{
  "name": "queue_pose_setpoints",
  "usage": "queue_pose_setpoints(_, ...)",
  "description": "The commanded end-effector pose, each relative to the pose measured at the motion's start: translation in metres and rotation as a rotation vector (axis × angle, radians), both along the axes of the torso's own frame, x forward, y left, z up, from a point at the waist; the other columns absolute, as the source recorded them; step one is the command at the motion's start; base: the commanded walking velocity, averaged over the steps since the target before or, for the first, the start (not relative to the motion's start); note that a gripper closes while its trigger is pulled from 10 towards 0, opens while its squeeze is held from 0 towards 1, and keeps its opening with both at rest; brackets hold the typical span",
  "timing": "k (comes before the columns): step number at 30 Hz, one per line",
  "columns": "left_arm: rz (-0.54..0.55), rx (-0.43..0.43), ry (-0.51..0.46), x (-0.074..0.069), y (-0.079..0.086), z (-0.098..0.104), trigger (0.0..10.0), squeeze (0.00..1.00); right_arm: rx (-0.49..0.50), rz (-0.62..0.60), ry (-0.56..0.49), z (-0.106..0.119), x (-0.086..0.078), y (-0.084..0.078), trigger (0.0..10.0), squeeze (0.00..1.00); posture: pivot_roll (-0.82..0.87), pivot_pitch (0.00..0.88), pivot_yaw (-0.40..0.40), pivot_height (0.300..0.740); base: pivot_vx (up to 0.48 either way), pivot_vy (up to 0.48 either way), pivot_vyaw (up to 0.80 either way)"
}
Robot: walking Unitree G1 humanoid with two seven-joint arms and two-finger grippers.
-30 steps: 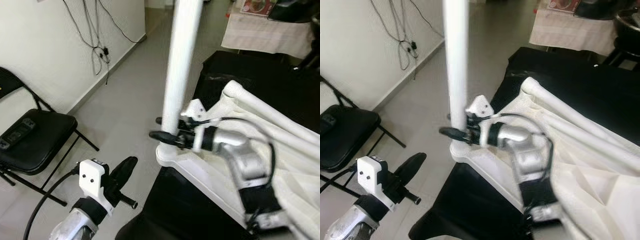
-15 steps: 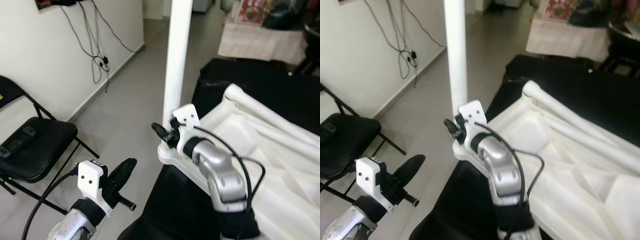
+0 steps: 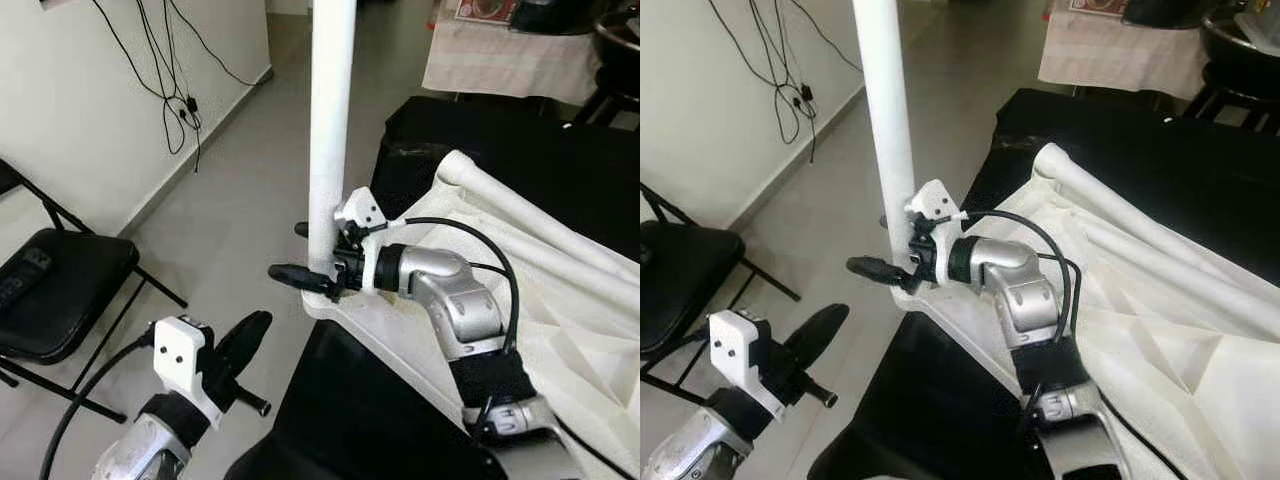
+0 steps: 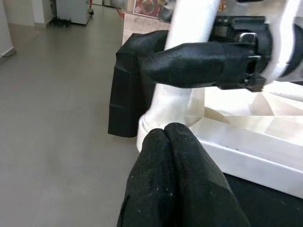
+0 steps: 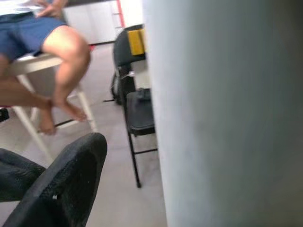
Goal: Building children table
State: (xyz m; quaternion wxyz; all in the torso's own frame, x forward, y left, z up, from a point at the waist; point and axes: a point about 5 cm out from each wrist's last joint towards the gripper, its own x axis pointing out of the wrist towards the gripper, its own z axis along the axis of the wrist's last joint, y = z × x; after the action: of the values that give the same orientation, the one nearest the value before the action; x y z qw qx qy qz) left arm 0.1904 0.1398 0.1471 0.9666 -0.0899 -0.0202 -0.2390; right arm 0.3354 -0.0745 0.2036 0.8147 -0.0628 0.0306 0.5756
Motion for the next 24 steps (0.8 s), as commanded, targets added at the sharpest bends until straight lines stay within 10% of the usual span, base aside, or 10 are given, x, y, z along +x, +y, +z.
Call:
queue_pose_setpoints(1,0.000,0.007,0.014,-0.003,-0.002,-0.001,10.0,0.00,-0.018,0.060,0.015,-0.006,-0.001,0.009,10.0,0.00,0.00,0.171,-0.011,0.740,0.000,0.000,0.00)
queue_pose_setpoints(5,0.000,0.011,0.022,-0.009,-0.002,0.001,10.0,0.00,-0.018,0.118,0.040,-0.006,0.008,0.011,10.0,0.00,0.02,0.191,-0.002,0.740,0.000,0.000,0.00)
queue_pose_setpoints(8,-0.002,0.013,0.028,-0.012,-0.002,0.001,10.0,0.00,-0.029,0.126,0.048,-0.008,0.013,0.013,8.2,0.00,0.03,0.202,0.010,0.740,0.000,0.000,0.00)
queue_pose_setpoints(9,-0.003,0.015,0.031,-0.013,-0.002,0.001,10.0,0.00,-0.031,0.126,0.049,-0.008,0.016,0.013,2.5,0.00,0.03,0.204,0.011,0.740,0.000,0.000,0.00)
queue_pose_setpoints(10,-0.003,0.015,0.031,-0.013,-0.002,0.001,10.0,0.00,-0.031,0.126,0.049,-0.008,0.016,0.013,2.5,0.00,0.03,0.204,0.011,0.740,0.000,0.000,0.00)
queue_pose_setpoints(11,-0.005,0.016,0.033,-0.014,-0.002,0.001,10.0,0.00,-0.019,0.126,0.057,-0.008,0.017,0.014,0.0,0.00,0.04,0.208,0.016,0.740,0.000,0.000,0.00)
queue_pose_setpoints(24,-0.017,0.025,0.055,-0.018,-0.003,0.000,10.0,0.00,-0.098,0.047,-0.046,-0.014,0.024,-0.015,0.0,0.00,0.03,0.193,0.007,0.740,0.000,0.000,0.00)
